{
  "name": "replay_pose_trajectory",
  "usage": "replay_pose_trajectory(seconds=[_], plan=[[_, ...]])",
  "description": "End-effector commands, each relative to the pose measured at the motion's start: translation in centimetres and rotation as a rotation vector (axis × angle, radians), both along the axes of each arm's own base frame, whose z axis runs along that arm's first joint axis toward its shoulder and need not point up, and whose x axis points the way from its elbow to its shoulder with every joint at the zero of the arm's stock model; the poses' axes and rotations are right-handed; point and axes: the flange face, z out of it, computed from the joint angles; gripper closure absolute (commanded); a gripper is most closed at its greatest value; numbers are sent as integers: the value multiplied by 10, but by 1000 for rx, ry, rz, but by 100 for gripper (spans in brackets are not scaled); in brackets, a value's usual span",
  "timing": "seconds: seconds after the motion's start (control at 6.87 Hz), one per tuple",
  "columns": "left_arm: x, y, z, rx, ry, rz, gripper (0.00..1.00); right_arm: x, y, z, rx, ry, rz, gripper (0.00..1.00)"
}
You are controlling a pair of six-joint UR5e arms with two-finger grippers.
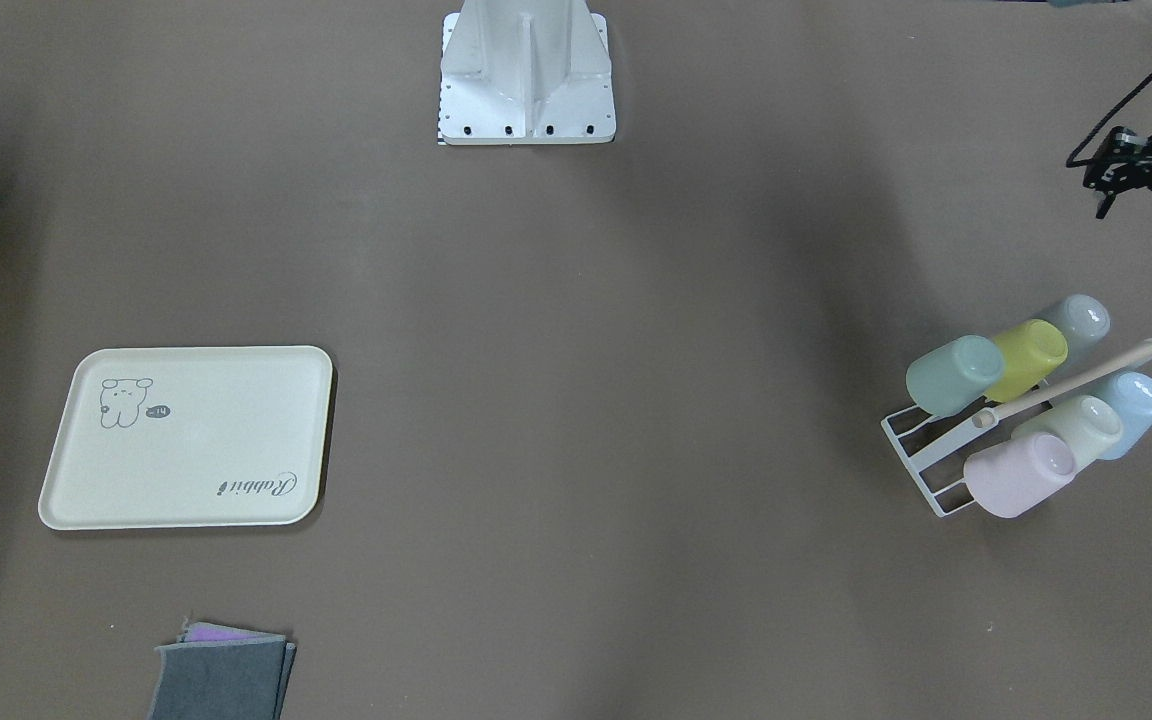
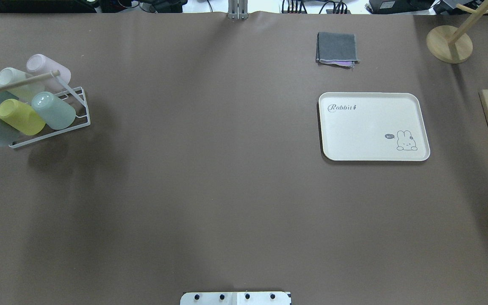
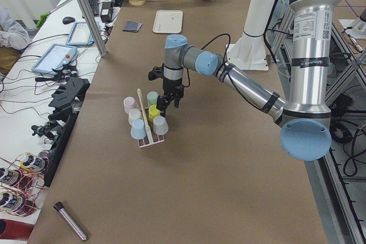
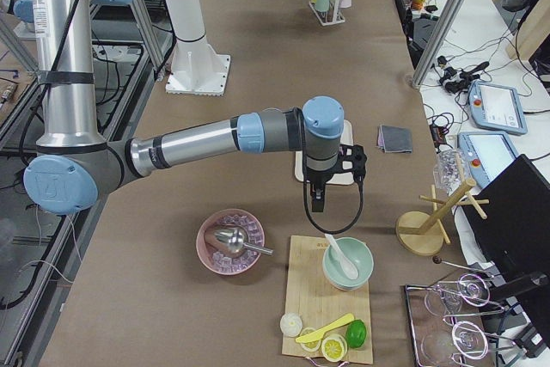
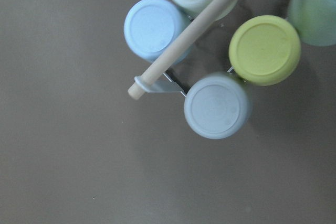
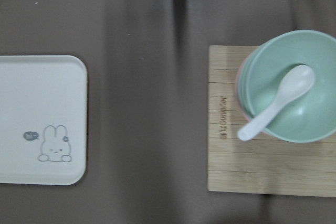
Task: Pick up and place green cup on tray
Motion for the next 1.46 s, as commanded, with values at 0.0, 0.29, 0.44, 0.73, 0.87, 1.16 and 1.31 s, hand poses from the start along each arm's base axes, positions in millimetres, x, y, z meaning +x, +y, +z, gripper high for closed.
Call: replay_pose_trajectory(seconds=[0.0,0.29,0.44,0.73,0.87,1.16,1.31], plan=[[67,4,-35,133,-247,174,2,-82,-7,-41,6,-23,-86,0],[111,8,-64,205,-493,258,2,-135,-23,0,110,66,-142,0],[138,4,-80,258,-612,292,2,-171,-34,23,107,59,-161,0],[201,-33,-104,270,-814,493,2,-225,-76,50,68,52,-152,0],[220,-42,-107,296,-881,544,2,-244,-84,52,44,51,-135,0],[263,-42,-101,341,-1004,674,2,-254,-86,66,56,49,-139,0],[271,-45,-92,346,-1040,724,2,-258,-86,68,55,55,-143,0]])
